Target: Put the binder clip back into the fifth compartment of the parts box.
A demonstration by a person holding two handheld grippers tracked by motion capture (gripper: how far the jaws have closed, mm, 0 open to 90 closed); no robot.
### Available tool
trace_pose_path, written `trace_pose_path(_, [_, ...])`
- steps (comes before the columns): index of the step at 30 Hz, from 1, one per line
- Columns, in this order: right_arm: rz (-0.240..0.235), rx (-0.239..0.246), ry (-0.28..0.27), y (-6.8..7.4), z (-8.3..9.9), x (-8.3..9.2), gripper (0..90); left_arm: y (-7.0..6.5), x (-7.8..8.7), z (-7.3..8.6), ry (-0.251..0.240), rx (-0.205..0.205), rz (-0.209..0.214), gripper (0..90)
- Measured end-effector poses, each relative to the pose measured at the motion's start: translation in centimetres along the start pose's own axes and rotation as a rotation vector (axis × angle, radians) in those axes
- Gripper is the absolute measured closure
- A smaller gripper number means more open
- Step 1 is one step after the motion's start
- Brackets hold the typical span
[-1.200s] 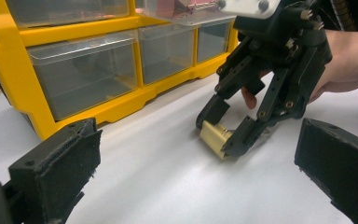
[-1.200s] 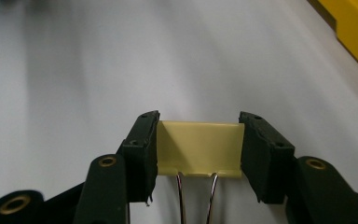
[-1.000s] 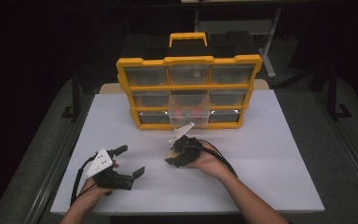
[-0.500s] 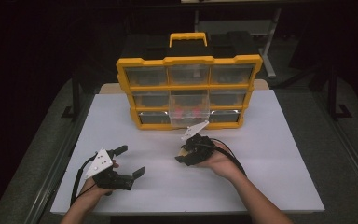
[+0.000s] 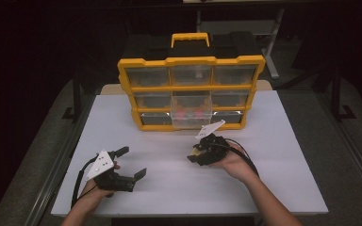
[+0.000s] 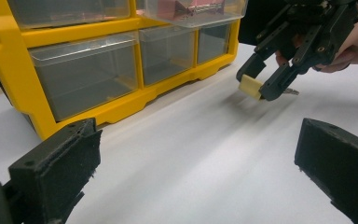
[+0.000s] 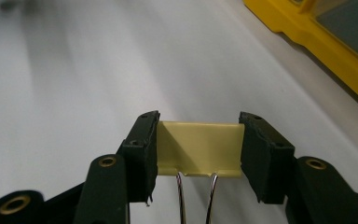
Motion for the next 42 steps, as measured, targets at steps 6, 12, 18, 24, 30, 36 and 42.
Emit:
trace_pose_path(6, [0.013, -0.01, -0.002, -0.8, 0.7, 1.0, 48.8, 0.0, 0.0, 0.0, 0.001, -0.008, 0.002, 0.0])
trace_pose_path(12, [0.026, -0.021, -0.009, -1.6, 1.1, 2.0, 48.8, 0.0, 0.0, 0.0, 0.0, -0.004, 0.0, 0.0])
trace_pose_path(18, [0.038, -0.033, -0.018, -2.4, 1.4, 3.1, 48.8, 0.0, 0.0, 0.0, 0.001, -0.005, 0.002, 0.0])
trace_pose_path(24, [0.056, -0.043, -0.032, -3.3, 1.5, 4.1, 48.8, 0.0, 0.0, 0.0, 0.002, -0.003, 0.003, 0.0])
trace_pose_path(30, [0.061, -0.065, -0.035, -4.0, 1.7, 5.0, 48.8, -0.1, 0.0, 0.0, 0.002, -0.006, 0.003, 0.0])
trace_pose_path(36, [0.065, -0.066, -0.053, -4.8, 1.7, 6.1, 48.8, -0.1, -0.1, 0.1, 0.005, -0.005, 0.003, 0.0])
trace_pose_path(42, [0.053, -0.07, -0.056, -5.1, 1.3, 6.9, 48.8, -0.1, -0.2, 0.1, 0.005, -0.001, 0.001, 0.0])
Point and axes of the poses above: each handheld gripper's, and its own axes: x roughly backward along the jaws, z roughly out of its underside, y roughly to its left, the point moved 4 cm from there along -x, roughly forward along the jaws, and after that the axes turned 4 degrees about -x, right-handed, at the moved point
